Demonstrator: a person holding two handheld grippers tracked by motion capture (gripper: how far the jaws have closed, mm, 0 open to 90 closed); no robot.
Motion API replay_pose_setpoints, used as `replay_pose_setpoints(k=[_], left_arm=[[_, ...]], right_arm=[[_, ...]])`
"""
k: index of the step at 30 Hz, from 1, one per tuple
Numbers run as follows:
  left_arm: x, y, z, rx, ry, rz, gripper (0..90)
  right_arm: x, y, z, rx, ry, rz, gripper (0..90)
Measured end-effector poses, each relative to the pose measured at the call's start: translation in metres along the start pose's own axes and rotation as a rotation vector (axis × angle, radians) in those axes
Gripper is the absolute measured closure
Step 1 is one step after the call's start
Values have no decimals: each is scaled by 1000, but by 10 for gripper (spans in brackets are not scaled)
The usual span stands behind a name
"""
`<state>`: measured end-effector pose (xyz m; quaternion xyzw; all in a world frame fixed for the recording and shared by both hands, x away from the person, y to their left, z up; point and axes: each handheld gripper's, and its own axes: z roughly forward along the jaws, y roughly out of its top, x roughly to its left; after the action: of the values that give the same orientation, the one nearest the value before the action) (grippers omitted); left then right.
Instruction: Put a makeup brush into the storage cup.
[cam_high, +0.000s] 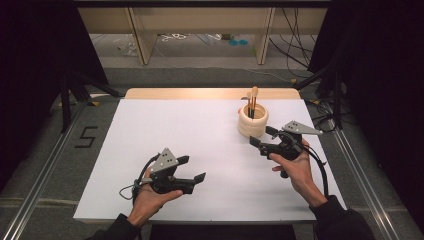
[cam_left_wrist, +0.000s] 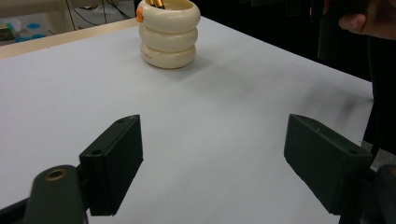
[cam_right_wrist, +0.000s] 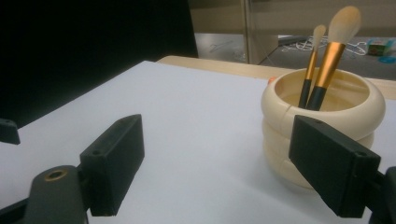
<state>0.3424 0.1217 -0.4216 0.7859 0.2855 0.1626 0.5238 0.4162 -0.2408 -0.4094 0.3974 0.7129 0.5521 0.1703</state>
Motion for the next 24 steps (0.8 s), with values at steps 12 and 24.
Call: replay_pose_setpoints(k=[12, 24], left_arm=[[-2, 0, -1, -2, 7, -23, 196], [1, 0, -3, -14, 14, -7, 196]], right_arm=[[12, -9, -6, 11, 35, -23, 181], [24, -23, -13, 36, 66, -17, 172]])
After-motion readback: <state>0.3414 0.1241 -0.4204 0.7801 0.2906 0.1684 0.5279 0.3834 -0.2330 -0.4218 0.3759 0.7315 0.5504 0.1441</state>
